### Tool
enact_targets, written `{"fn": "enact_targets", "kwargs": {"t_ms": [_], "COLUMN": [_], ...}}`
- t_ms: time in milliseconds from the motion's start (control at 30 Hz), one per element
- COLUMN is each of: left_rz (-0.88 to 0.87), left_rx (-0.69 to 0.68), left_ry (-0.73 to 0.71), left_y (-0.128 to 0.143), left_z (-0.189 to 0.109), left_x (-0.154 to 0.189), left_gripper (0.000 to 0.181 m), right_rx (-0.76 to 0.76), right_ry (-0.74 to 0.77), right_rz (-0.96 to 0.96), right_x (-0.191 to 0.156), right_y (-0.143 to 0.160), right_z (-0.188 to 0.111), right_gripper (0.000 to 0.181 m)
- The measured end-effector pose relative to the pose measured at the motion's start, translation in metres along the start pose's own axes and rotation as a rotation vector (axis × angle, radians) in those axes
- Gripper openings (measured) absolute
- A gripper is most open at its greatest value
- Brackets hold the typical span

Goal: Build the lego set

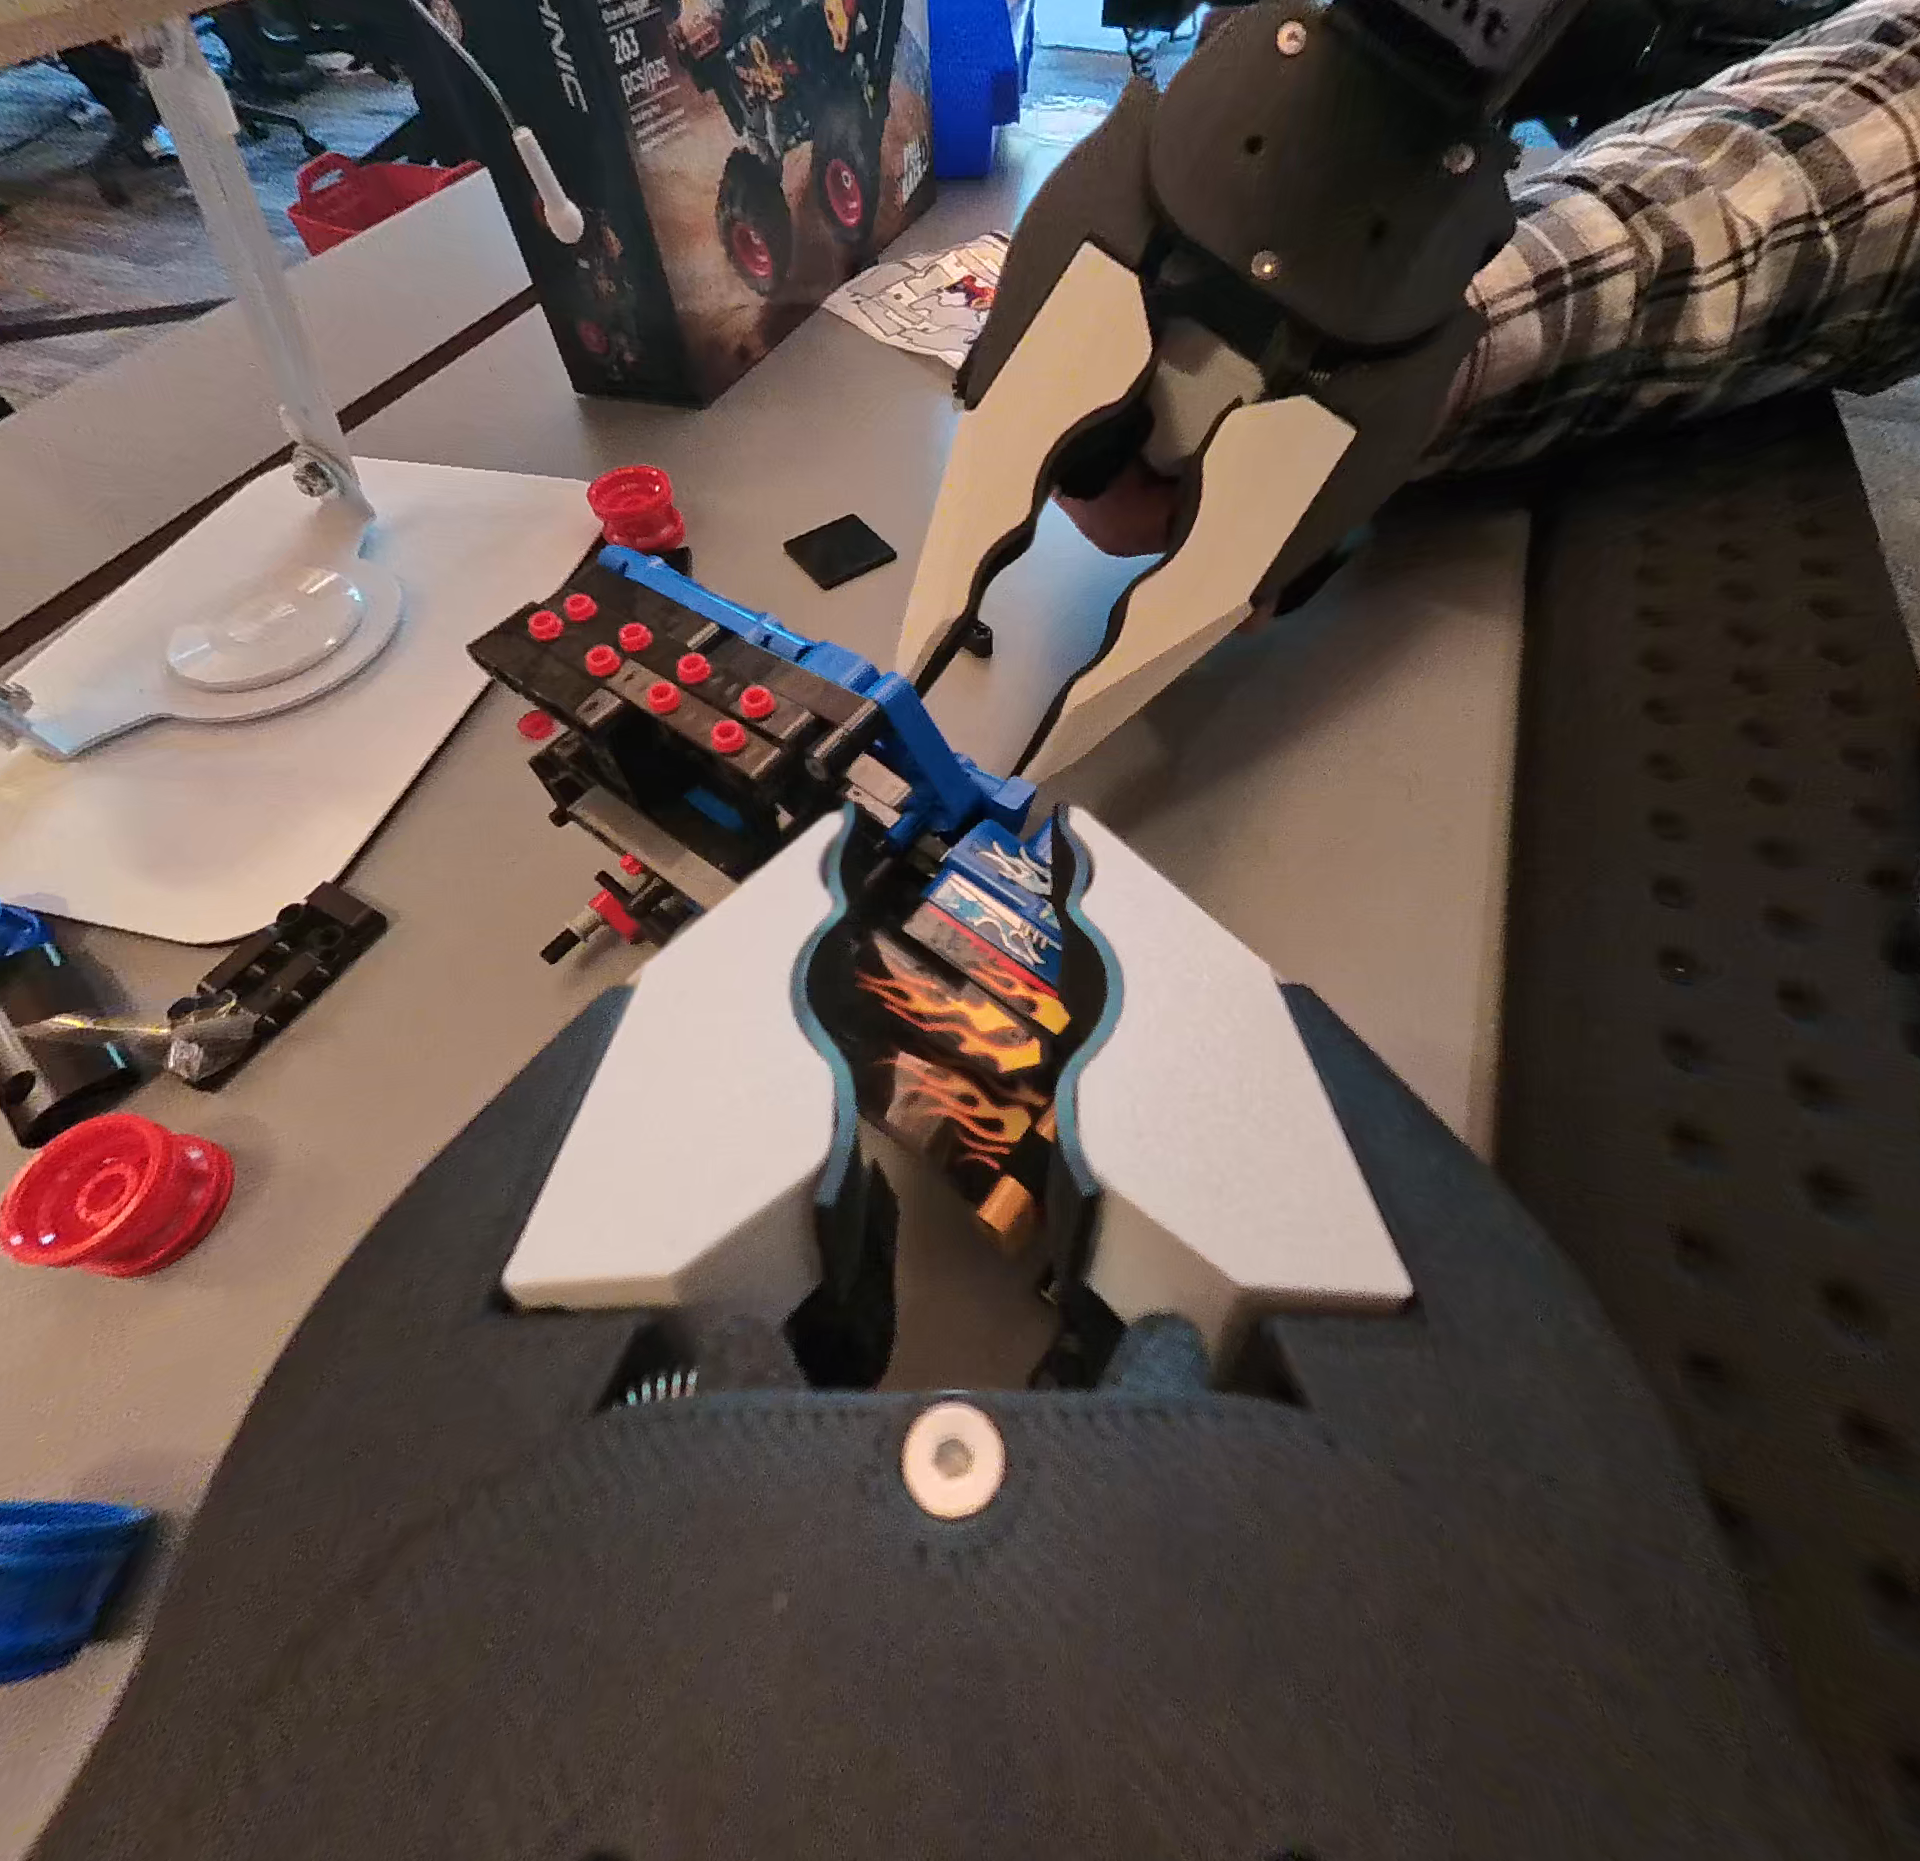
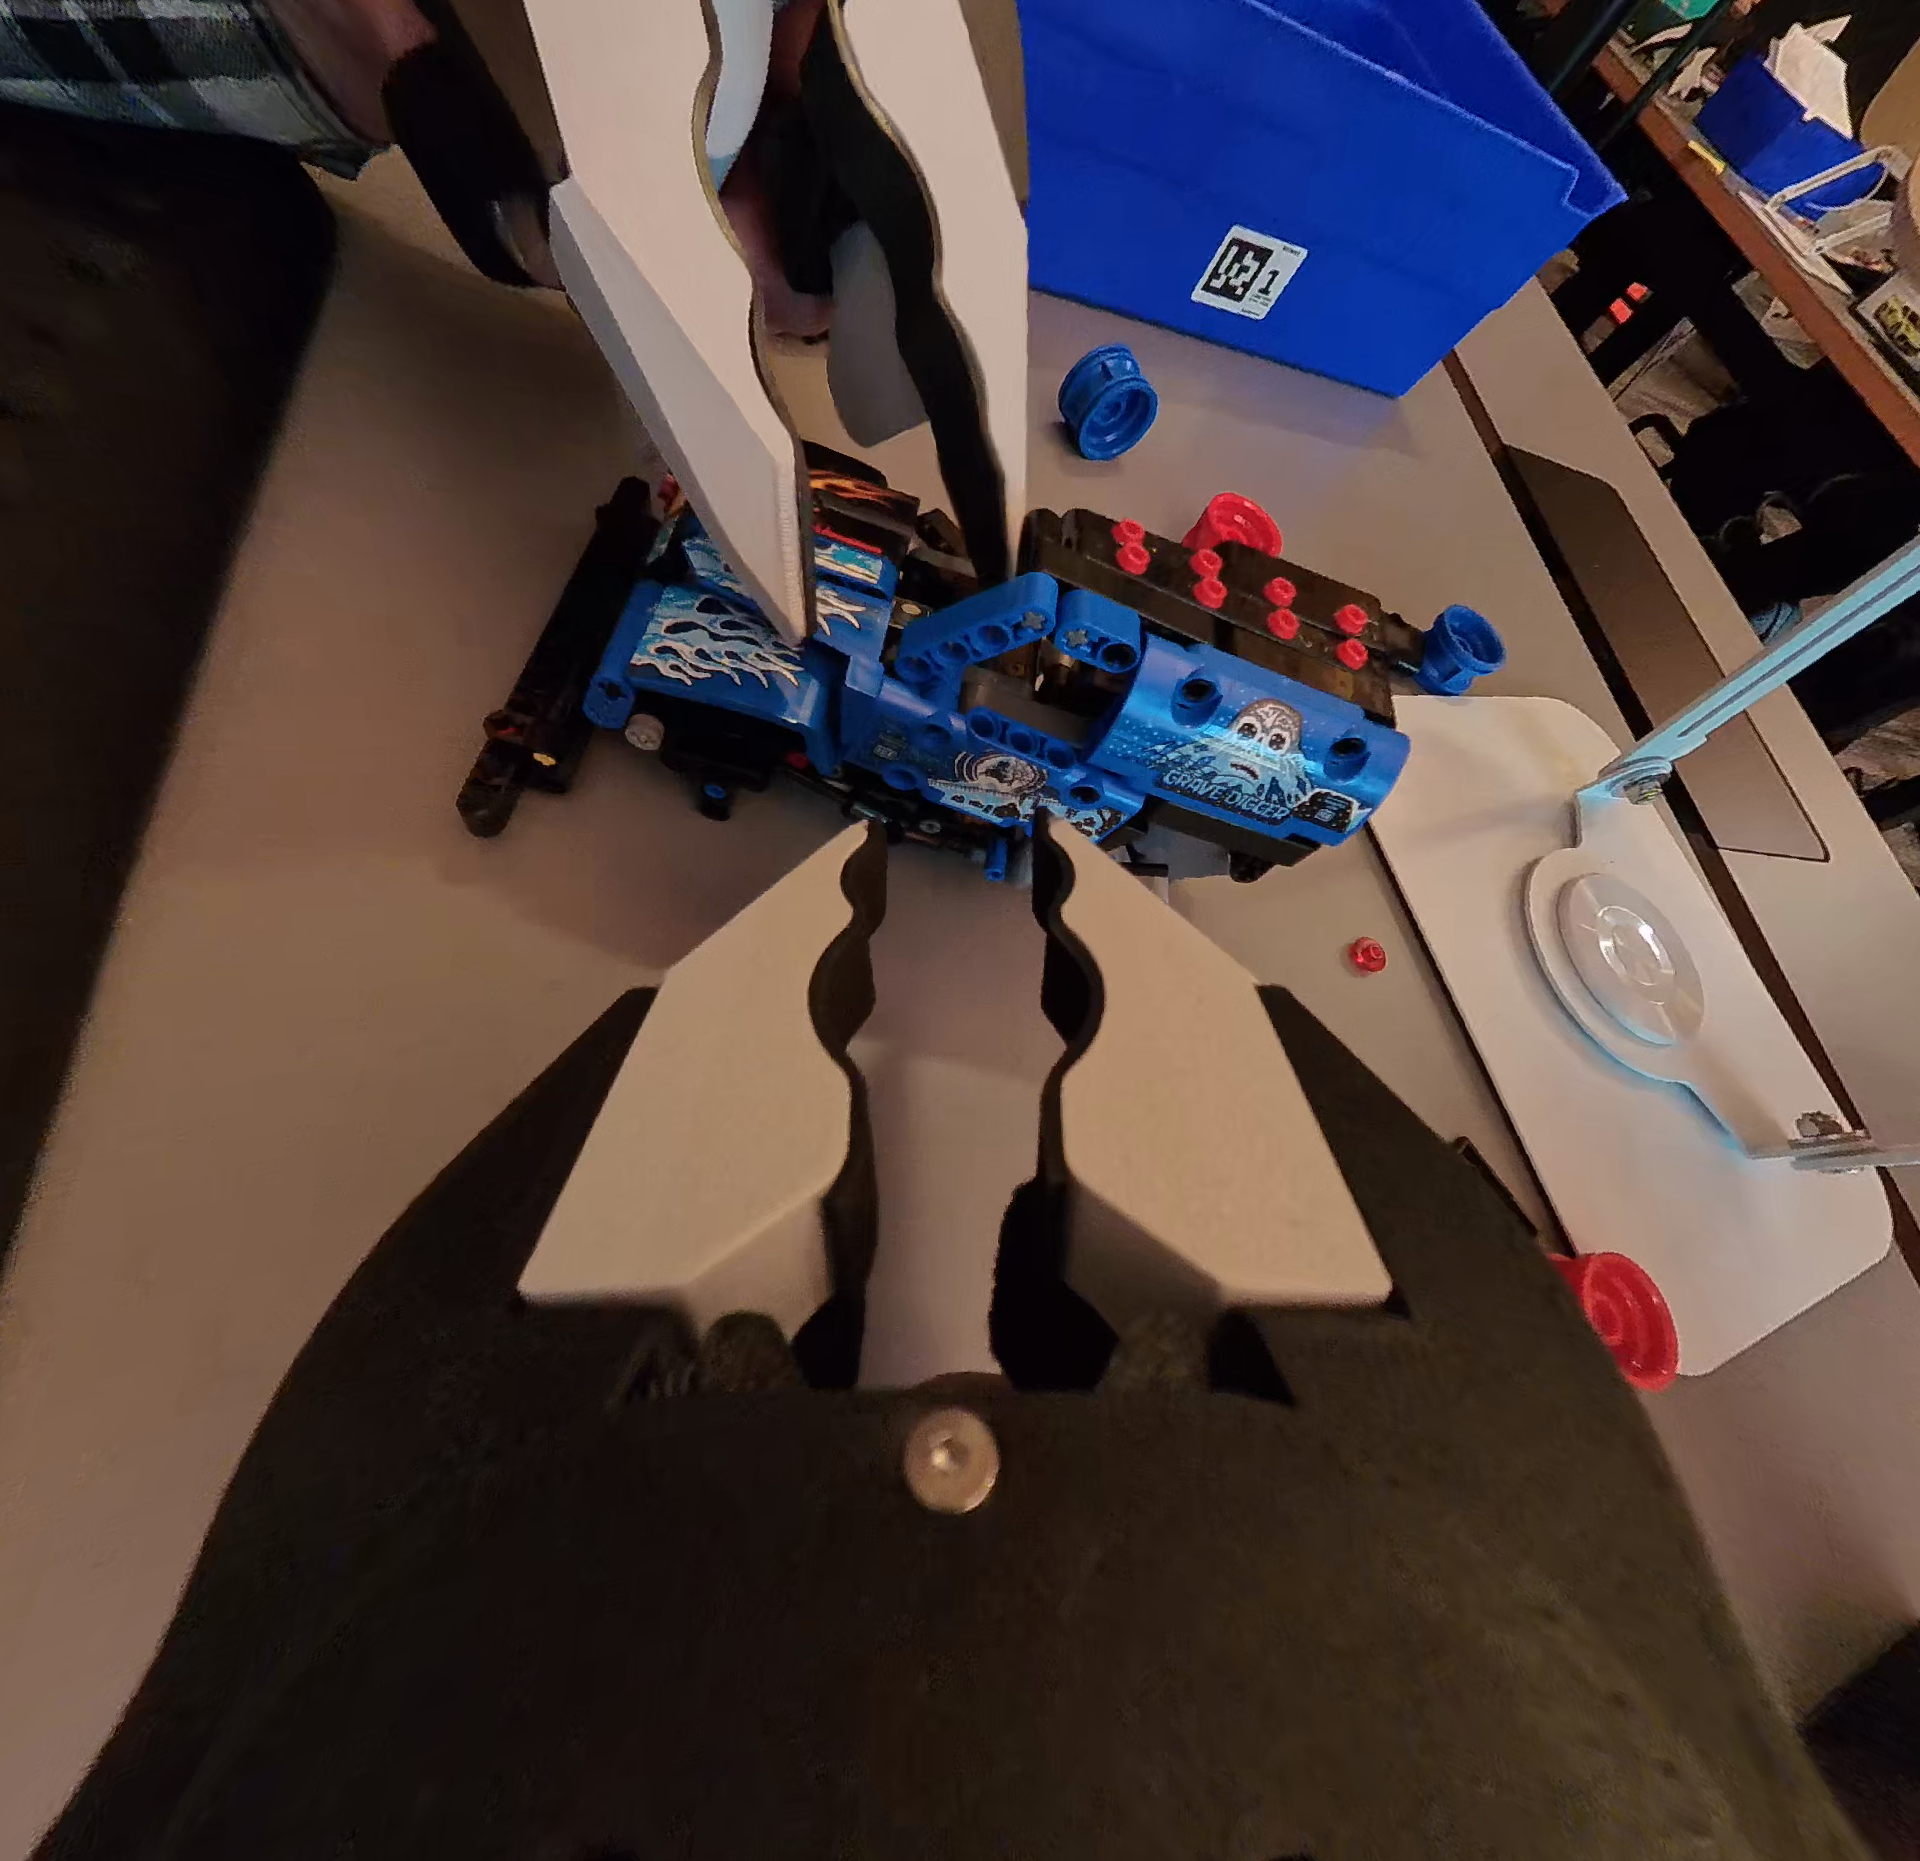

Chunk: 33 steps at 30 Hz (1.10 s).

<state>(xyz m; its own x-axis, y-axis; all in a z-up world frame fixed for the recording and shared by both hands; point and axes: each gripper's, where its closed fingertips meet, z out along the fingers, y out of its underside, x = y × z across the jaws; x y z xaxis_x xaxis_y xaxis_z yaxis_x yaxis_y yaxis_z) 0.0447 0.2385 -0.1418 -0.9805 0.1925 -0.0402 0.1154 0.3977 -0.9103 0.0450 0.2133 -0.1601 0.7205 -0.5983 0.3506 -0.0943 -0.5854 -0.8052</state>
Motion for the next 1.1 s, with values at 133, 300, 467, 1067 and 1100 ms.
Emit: {"fn": "enact_targets", "kwargs": {"t_ms": [133,300,467,1067,1100], "left_rz": [0.001,0.007,0.006,-0.016,-0.017], "left_rx": [-0.015,-0.017,-0.016,-0.028,-0.028], "left_ry": [-0.003,0.004,0.006,-0.041,-0.04], "left_y": [0.003,0.003,0.003,0.001,0.001], "left_z": [0.001,0.004,0.005,0.009,0.009], "left_x": [-0.001,0.001,0.002,-0.002,-0.002], "left_gripper": [0.028,0.025,0.025,0.023,0.023], "right_rx": [0.019,0.058,0.06,0.057,0.058], "right_ry": [-0.012,-0.029,-0.016,0.031,0.02], "right_rz": [0.018,0.034,0.033,0.056,0.051], "right_x": [-0.002,-0.005,-0.006,0.001,-0.001], "right_y": [-0.004,-0.013,-0.017,-0.017,-0.017], "right_z": [-0.001,-0.004,-0.001,0.001,0.001], "right_gripper": [0.023,0.022,0.022,0.006,0.001]}}
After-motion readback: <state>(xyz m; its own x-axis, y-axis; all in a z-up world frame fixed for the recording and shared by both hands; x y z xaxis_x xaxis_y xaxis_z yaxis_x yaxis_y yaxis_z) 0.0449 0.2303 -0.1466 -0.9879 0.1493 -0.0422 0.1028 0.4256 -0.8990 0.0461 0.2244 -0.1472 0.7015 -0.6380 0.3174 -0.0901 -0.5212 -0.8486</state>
